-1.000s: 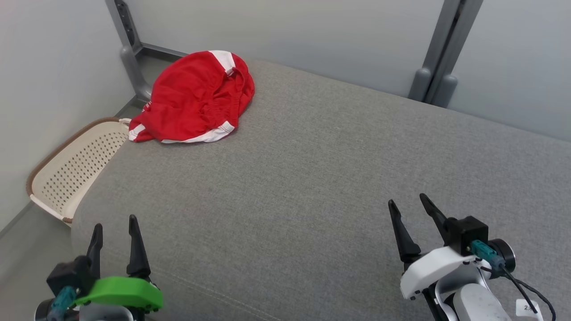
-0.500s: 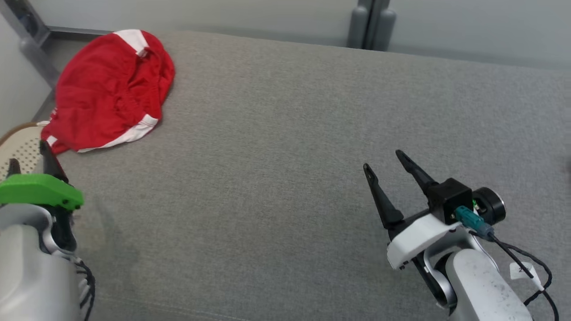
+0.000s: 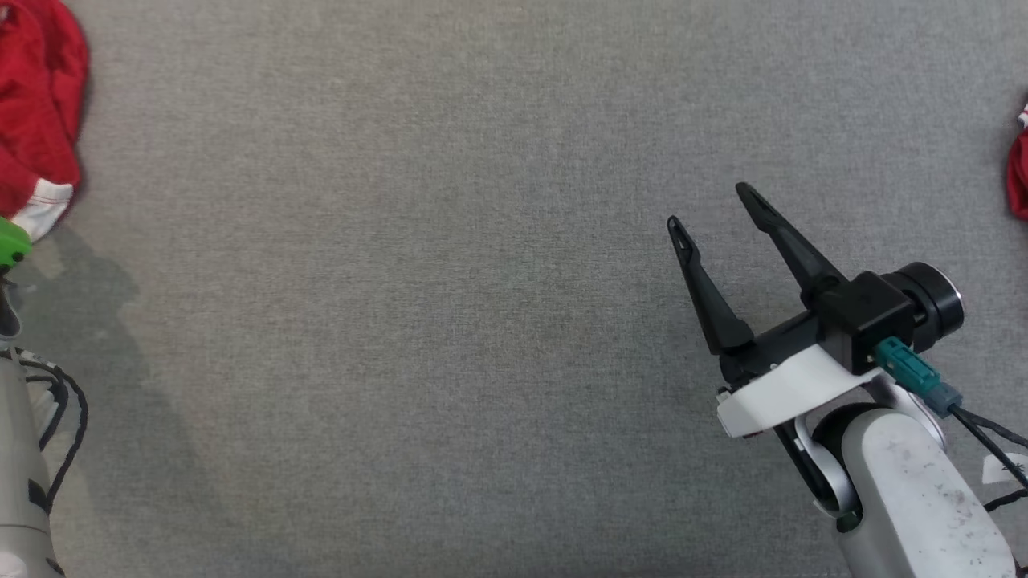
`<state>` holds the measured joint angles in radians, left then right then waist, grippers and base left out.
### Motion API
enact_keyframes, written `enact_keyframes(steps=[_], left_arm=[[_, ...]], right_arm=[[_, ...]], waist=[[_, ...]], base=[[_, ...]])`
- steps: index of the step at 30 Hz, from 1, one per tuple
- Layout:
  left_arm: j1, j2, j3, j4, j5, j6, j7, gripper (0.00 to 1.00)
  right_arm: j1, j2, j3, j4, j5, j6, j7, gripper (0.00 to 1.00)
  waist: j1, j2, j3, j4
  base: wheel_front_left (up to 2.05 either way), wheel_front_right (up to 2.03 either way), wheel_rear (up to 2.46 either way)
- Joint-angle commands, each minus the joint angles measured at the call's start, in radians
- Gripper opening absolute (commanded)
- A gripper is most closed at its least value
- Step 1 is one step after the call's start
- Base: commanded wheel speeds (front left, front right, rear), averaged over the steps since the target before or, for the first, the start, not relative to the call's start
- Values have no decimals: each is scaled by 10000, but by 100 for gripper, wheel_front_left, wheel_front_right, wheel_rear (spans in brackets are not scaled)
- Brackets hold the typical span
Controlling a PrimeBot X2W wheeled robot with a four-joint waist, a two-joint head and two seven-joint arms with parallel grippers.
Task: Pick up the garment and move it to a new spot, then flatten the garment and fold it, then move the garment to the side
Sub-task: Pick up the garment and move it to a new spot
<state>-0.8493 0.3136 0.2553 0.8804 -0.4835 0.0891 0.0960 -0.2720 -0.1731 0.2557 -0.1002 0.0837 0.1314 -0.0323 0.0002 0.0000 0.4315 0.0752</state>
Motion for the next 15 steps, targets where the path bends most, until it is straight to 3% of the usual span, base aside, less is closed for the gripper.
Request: enact_keyframes(steps=[1,11,12,13,15], left_arm=[[-285,139,-56,34,75,98,29,100],[-597,322,-297,976,327,615,367,100],[-588,320,-323,1101,276,565,439,67],[-590,295,-351,1198,249,509,438,0],[-571,271,-407,1379,162,308,584,0]], right_arm=[[-28,-50,-101,-216,-98,-17,37,100],[72,-19,-382,-722,-197,-16,111,100],[52,-5,-388,-710,-189,-17,87,100],[26,4,-395,-679,-183,-16,71,100],[-43,30,-390,-608,-167,-16,28,100]], waist=[[-2,0,1605,-1035],[-2,0,2039,-1017],[-2,0,2011,-996],[-2,0,1969,-965],[-2,0,1852,-904]], base=[[0,0,0],[0,0,0],[0,0,0],[0,0,0],[0,0,0]])
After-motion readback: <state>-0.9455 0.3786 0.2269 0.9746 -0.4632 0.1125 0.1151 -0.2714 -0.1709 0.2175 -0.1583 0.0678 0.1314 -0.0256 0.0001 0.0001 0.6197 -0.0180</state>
